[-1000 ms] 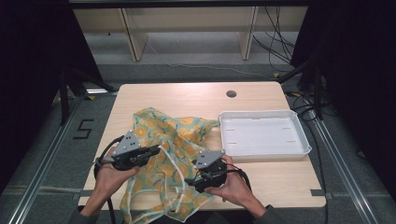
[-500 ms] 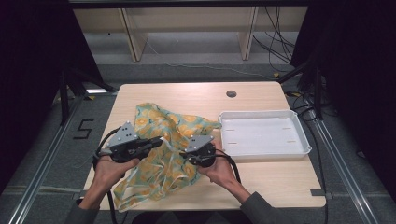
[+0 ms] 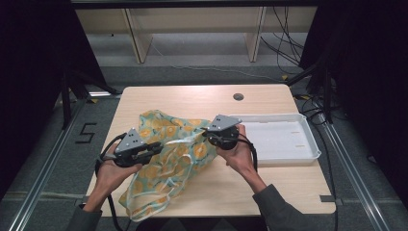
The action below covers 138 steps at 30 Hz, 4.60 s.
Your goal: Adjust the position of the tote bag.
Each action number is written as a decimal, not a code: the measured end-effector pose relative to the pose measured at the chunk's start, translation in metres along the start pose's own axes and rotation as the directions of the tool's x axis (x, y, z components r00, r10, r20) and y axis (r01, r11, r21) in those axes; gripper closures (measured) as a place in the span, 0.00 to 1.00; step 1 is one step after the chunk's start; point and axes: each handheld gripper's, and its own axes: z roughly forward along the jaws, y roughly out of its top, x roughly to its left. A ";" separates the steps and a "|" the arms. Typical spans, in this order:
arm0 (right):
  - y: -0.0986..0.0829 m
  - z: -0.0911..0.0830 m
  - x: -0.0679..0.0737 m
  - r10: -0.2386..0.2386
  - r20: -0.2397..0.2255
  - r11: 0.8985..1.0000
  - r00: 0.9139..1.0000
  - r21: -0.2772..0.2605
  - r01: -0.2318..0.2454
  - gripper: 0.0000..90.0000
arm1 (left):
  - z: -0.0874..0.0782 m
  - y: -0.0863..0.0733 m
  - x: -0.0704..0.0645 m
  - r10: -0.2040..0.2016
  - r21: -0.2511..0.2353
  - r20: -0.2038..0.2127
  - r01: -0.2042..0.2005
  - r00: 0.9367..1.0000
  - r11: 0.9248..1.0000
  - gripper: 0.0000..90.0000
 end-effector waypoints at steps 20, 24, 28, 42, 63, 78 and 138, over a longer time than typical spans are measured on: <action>0.006 -0.005 -0.028 -0.030 0.054 1.000 0.998 0.000 0.030 1.00 | 0.038 0.007 0.016 0.115 0.171 -0.193 -0.082 0.974 0.982 0.98; 0.003 0.005 -0.042 -0.030 0.079 0.999 0.996 0.035 0.028 1.00 | 0.039 0.021 0.034 0.055 0.142 -0.155 -0.032 0.986 0.989 0.98; 0.004 0.017 -0.055 -0.022 0.092 0.998 0.996 0.060 0.017 1.00 | 0.047 0.028 0.044 0.049 0.143 -0.151 -0.027 0.987 0.989 0.98; -0.018 0.073 -0.072 -0.001 0.126 0.958 0.992 0.285 -0.035 0.99 | 0.096 -0.005 0.077 -0.083 0.247 -0.120 0.111 0.989 0.963 0.98; 0.048 0.010 -0.016 0.164 -0.043 0.984 0.985 0.080 -0.161 0.51 | 0.100 -0.003 0.066 -0.200 0.272 -0.125 0.227 0.972 0.935 0.98; -0.031 0.016 -0.013 -0.005 -0.028 0.935 1.000 0.353 0.015 0.99 | 0.079 -0.014 0.082 -0.262 0.209 -0.127 0.284 0.957 0.936 0.98; -0.003 0.104 -0.070 -0.040 0.157 0.923 0.987 0.384 -0.023 1.00 | 0.085 -0.049 0.082 -0.271 0.249 -0.100 0.288 0.957 0.925 0.92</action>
